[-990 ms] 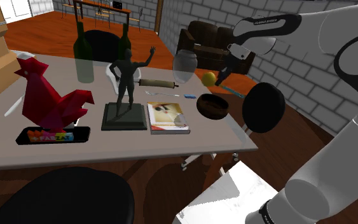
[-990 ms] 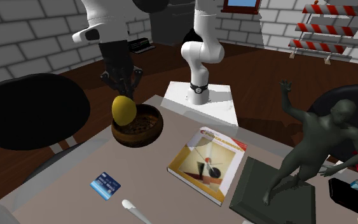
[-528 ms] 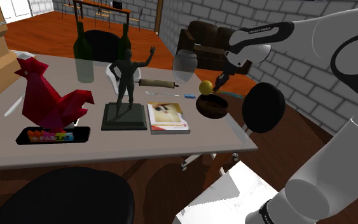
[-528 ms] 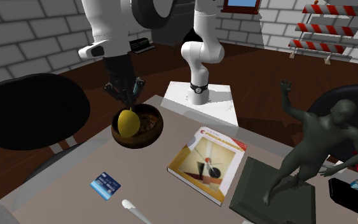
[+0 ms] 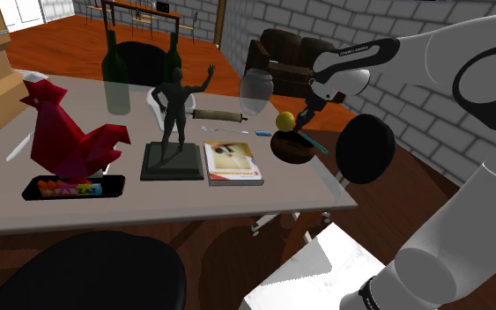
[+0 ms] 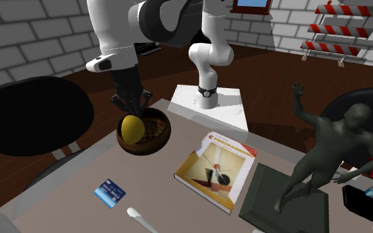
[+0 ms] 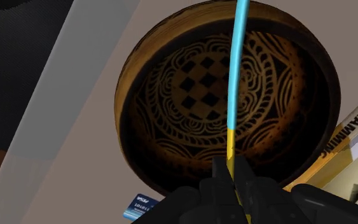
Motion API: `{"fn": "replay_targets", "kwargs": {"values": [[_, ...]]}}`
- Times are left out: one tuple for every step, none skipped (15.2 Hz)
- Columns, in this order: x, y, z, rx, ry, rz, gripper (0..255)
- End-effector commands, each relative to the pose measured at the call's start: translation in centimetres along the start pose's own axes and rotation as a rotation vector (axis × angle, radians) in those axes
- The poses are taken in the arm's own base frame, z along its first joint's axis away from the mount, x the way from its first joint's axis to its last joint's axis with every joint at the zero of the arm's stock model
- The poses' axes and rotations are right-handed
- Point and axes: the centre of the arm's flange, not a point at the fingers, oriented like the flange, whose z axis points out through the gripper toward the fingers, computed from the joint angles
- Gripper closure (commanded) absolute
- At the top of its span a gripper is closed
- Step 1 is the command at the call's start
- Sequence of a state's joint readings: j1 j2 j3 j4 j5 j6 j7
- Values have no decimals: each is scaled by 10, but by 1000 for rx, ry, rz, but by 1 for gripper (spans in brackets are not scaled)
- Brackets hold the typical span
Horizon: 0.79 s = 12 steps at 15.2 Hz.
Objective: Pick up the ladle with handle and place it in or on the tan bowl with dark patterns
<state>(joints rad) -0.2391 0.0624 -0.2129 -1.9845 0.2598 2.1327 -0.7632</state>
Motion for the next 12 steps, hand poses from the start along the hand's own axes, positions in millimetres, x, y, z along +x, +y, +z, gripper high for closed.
{"fn": "replay_targets", "kwargs": {"values": [[0,0,2,2,-3,0,255],[0,0,2,2,-3,0,255],[0,0,2,2,-3,0,255],[0,0,2,2,-3,0,255],[0,0,2,2,-3,0,255],[0,0,2,2,-3,0,0],[0,0,2,2,-3,0,0],[0,0,2,2,-3,0,0],[0,0,2,2,-3,0,0],[0,0,2,2,-3,0,0],[0,0,2,2,-3,0,0],[0,0,-11,2,-3,0,0]]}}
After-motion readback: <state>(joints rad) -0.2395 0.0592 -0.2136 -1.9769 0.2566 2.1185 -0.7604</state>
